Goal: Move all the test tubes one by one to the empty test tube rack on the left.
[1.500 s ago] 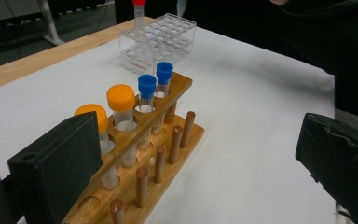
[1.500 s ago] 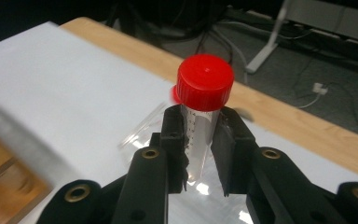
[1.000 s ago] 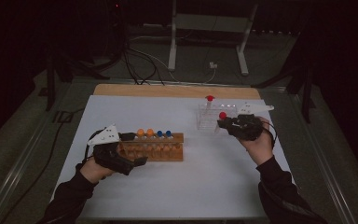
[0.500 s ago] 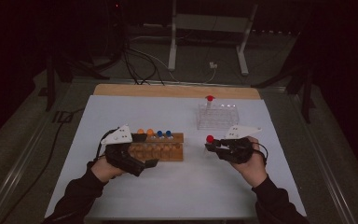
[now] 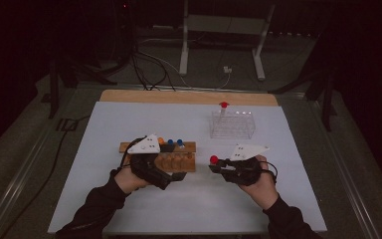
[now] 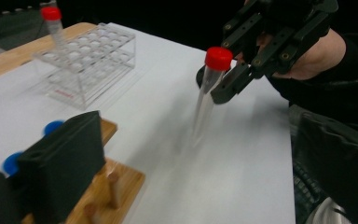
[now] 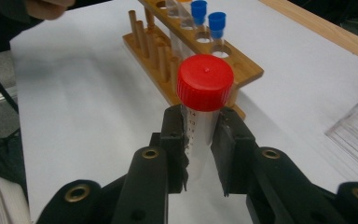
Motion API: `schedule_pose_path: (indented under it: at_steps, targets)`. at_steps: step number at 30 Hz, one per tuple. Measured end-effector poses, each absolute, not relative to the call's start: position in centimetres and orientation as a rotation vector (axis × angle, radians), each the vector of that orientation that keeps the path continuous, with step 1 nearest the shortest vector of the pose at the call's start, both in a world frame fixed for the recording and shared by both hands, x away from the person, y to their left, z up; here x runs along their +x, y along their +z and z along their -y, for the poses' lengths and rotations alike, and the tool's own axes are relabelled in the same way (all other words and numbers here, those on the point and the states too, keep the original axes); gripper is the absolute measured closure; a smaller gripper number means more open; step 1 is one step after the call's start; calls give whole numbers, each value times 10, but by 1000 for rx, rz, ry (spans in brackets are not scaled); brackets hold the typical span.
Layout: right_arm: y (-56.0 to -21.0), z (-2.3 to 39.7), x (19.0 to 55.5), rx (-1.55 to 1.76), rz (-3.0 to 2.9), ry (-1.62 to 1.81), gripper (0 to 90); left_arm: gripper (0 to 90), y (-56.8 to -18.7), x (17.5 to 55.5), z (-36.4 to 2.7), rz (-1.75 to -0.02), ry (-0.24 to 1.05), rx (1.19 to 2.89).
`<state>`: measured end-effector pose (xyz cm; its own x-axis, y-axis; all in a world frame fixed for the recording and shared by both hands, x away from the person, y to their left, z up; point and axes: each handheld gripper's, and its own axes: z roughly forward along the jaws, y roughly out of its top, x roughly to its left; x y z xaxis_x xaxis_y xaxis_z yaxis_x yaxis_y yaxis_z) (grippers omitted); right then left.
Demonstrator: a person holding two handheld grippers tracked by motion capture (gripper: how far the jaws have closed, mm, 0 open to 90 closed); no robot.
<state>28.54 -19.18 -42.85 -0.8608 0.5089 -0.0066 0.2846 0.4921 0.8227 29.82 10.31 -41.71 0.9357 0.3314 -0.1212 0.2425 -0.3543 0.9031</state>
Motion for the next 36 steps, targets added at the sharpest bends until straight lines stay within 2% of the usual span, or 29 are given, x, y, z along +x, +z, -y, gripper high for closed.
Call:
schedule_pose_path:
  at_steps: [5,11,15,20,26,36]
  targets:
    - [-430,187,282,649,-2501,1306,742,84,-415,299,-89,-377,77,1948]
    - [-430,183,280,634,-2511,1311,742,177,-416,300,-73,-351,76,1956]
    - [-430,183,280,628,-2516,1314,742,272,-417,301,-66,-342,77,1950]
    - [-430,182,279,628,-2518,1312,742,433,-418,303,-57,-328,83,1953]
    - [-430,182,279,626,-2521,1310,742,574,-418,304,-48,-304,90,1963]
    - [-429,182,280,631,-2520,1322,742,704,-418,305,-37,-275,118,1983]
